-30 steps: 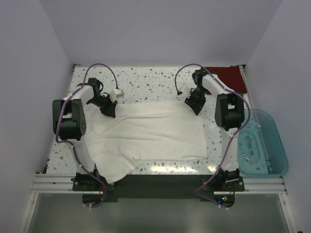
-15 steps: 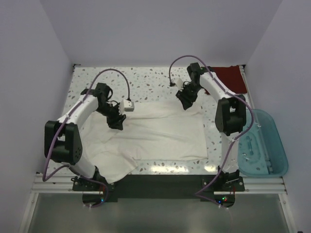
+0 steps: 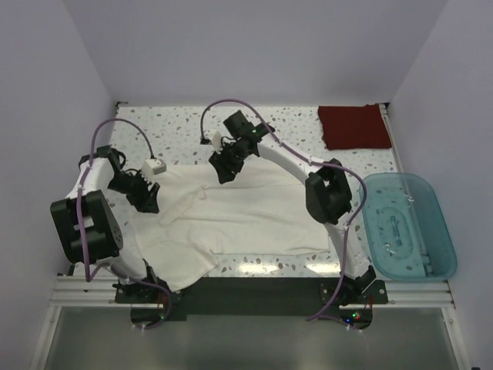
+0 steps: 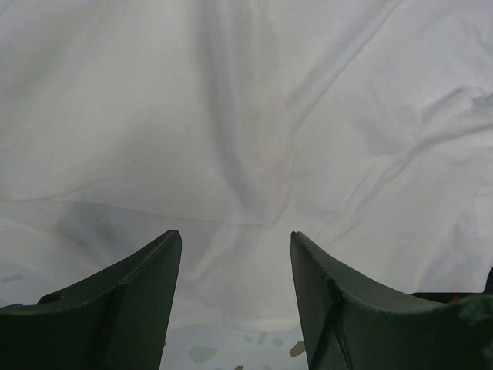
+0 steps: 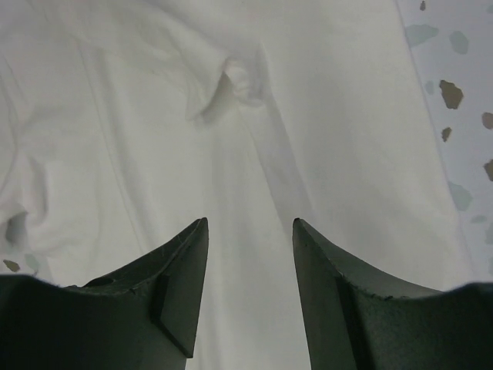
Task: Fold and stack the t-shirts
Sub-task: Fold the tshirt
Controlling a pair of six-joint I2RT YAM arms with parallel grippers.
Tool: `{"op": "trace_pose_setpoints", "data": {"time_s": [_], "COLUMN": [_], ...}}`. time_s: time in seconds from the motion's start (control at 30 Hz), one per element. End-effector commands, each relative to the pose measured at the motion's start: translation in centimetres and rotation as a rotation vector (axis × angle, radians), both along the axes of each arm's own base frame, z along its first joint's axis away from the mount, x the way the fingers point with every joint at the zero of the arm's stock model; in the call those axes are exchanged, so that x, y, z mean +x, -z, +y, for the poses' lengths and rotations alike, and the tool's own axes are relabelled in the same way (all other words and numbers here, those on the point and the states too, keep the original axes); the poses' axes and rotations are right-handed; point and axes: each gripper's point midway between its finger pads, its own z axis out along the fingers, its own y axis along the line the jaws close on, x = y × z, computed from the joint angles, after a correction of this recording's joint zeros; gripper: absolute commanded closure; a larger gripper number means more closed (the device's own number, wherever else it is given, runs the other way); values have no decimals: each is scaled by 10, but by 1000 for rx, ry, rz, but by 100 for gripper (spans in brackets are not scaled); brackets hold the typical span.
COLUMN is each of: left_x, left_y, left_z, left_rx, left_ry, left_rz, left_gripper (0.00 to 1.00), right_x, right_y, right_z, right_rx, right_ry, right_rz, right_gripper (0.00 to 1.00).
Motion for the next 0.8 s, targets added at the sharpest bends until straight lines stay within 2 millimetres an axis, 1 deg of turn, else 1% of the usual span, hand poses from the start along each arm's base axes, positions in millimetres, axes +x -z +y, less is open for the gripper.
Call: {"op": "trace_pose_setpoints", "data": {"time_s": [0.0,0.07,0.1,0.17,0.2,0.27,0.3,0.4,0.47,0.67,0.77], "left_x": [-2,-8,-7,-11,-14,-22,-24,-31,-34,-35,-38], "left_y": [7,17,20,26,27,31,32,36,38,43,45], "left_z": [-4,-3,-3,-1,-1,-2,-2,-8,-9,-9,-13], "left_rx": [-1,9,13,30,33,39,41,28,25,42,38], "left_ry": [-18,-34,-39,-50,-48,-40,-36,-31,-34,-37,-32], "left_rz": [-21,-1,-5,9,19,30,27,45,56,72,84], "left_gripper": [36,36,36,36,36,36,36,36,39,41,44], "right_x": [7,2,-3,-11,-11,-13,-15,-17,-21,-33,-35], "right_y": [-6,1,8,11,17,20,23,26,25,28,27], "right_z": [35,45,54,64,67,71,75,79,85,99,101], "right_rx": [118,122,121,128,127,128,135,147,160,174,179], "right_ry": [162,175,183,182,179,170,179,183,171,141,137], "right_rz": [98,120,145,173,174,179,208,227,245,269,271], "right_gripper": [48,48,48,47,46,46,46,46,46,46,48]}}
